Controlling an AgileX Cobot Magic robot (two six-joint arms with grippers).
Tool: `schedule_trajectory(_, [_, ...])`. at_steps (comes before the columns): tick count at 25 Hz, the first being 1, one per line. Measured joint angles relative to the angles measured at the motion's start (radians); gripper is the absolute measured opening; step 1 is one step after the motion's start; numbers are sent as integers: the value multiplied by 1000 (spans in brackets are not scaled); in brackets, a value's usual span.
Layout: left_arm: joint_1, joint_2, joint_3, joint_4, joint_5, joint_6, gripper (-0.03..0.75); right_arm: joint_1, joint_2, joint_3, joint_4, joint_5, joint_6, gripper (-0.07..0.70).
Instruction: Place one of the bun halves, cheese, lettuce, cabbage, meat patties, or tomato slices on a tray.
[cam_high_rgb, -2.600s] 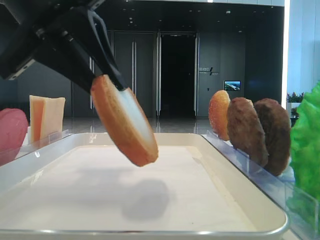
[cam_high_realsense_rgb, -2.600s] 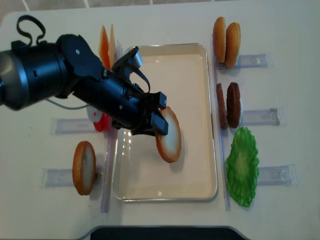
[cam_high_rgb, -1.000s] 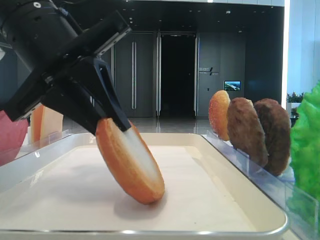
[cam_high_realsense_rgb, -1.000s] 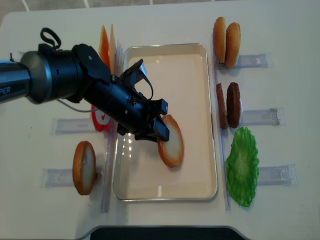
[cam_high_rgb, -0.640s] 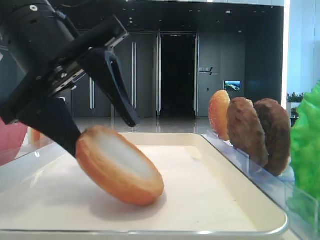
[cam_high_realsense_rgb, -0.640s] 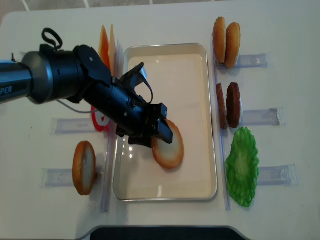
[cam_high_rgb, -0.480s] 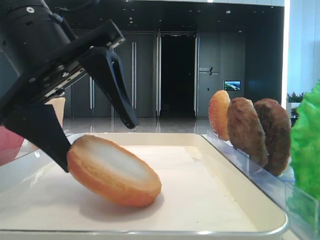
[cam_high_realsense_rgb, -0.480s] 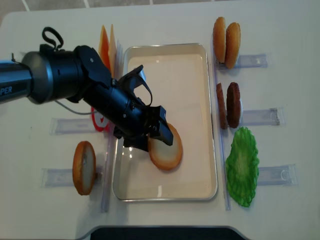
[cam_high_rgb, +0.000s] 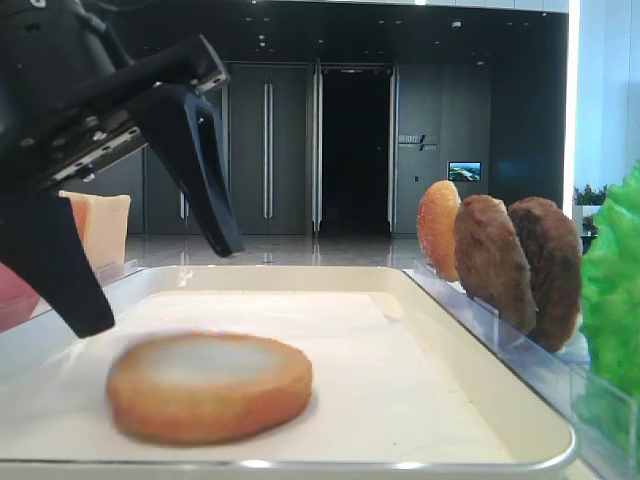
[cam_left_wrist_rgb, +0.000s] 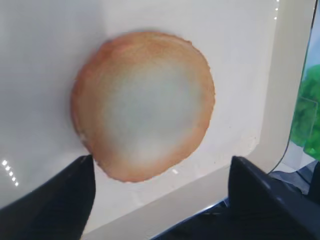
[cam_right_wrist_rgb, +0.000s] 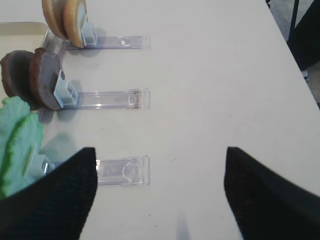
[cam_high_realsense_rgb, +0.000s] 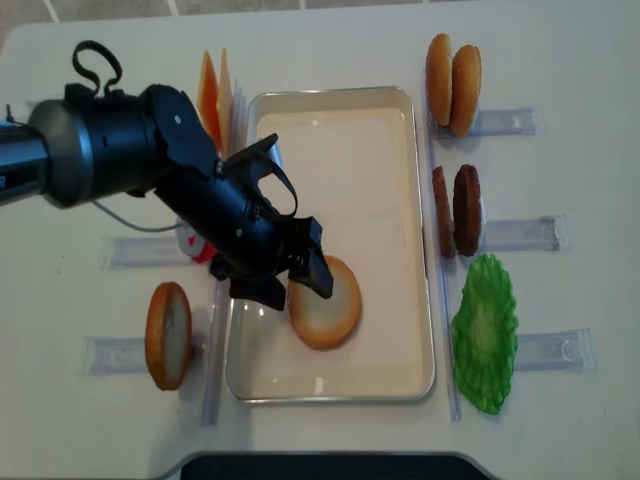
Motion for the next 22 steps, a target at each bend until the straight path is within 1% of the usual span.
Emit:
schedule_trajectory(9, [0, -72, -102, 245, 166, -173, 630, 0, 0, 0, 0, 0, 0, 531])
schedule_trajectory(13, [0, -108, -172, 341, 292, -228, 634, 0, 0, 0, 0, 0, 0, 531])
schedule_trajectory(15, [0, -121, -209, 395, 370, -250, 634, 0, 0, 0, 0, 0, 0, 531])
schedule_trajectory(16, [0, -128, -230, 419, 395, -261, 634, 0, 0, 0, 0, 0, 0, 531])
schedule_trajectory(17, [0, -133, -249, 440, 413, -270, 634, 0, 0, 0, 0, 0, 0, 531])
schedule_trajectory(19, [0, -152, -272, 480, 419, -288, 633, 0, 0, 0, 0, 0, 0, 531])
schedule_trajectory(22, [0, -180, -280, 511, 431, -318, 633, 0, 0, 0, 0, 0, 0, 531])
